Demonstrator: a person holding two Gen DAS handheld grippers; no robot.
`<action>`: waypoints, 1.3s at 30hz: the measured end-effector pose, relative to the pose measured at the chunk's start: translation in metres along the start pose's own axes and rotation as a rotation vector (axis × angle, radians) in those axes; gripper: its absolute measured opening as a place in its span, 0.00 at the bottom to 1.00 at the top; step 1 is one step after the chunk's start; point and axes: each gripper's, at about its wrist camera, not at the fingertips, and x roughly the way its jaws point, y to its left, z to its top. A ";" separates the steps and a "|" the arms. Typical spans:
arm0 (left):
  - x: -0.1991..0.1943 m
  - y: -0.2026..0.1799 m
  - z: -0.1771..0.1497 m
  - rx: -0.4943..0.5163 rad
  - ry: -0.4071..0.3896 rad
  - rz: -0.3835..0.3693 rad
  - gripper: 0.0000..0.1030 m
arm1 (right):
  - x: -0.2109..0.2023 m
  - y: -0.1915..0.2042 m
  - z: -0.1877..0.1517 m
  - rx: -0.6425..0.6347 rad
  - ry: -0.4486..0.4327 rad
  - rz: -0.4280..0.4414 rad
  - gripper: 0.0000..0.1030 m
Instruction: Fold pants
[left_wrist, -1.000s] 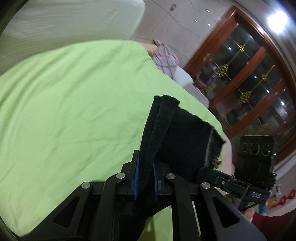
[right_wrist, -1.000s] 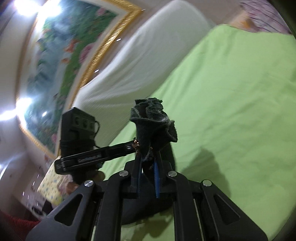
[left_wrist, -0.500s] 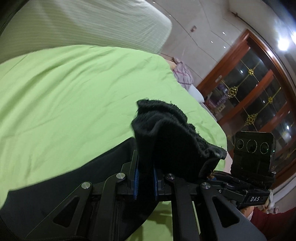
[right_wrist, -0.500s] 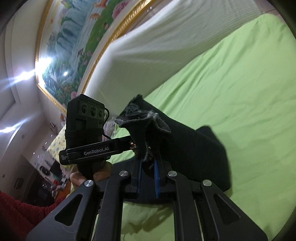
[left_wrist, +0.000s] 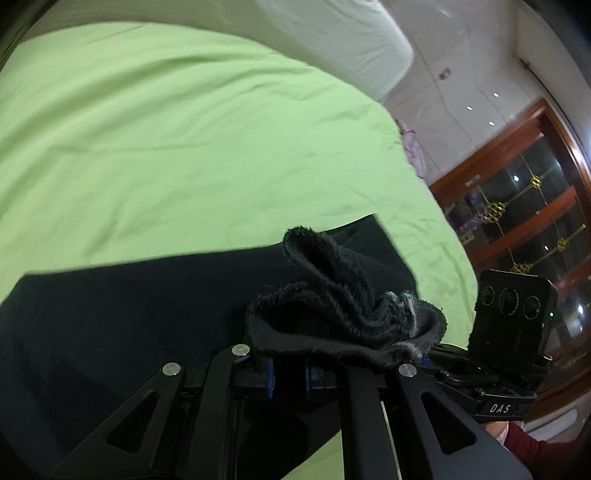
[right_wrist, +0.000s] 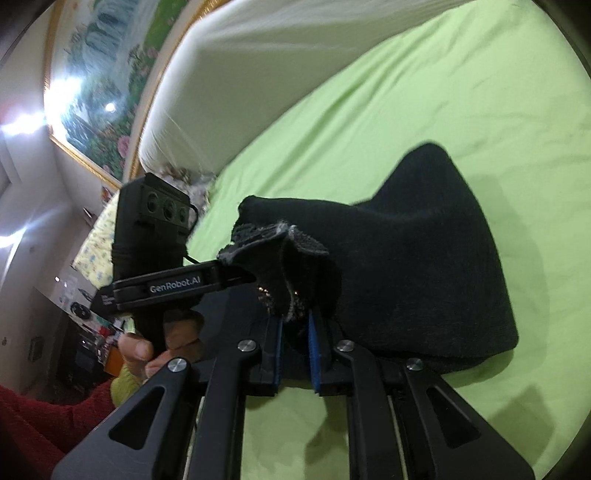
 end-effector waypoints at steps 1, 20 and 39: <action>-0.001 0.003 -0.002 -0.008 -0.002 0.004 0.08 | 0.003 0.000 0.000 0.002 0.010 -0.005 0.15; -0.067 0.047 -0.044 -0.264 -0.163 0.094 0.45 | 0.014 0.038 -0.007 -0.085 0.071 -0.010 0.49; -0.134 0.059 -0.113 -0.470 -0.329 0.213 0.58 | 0.020 0.070 -0.009 -0.160 0.079 0.037 0.49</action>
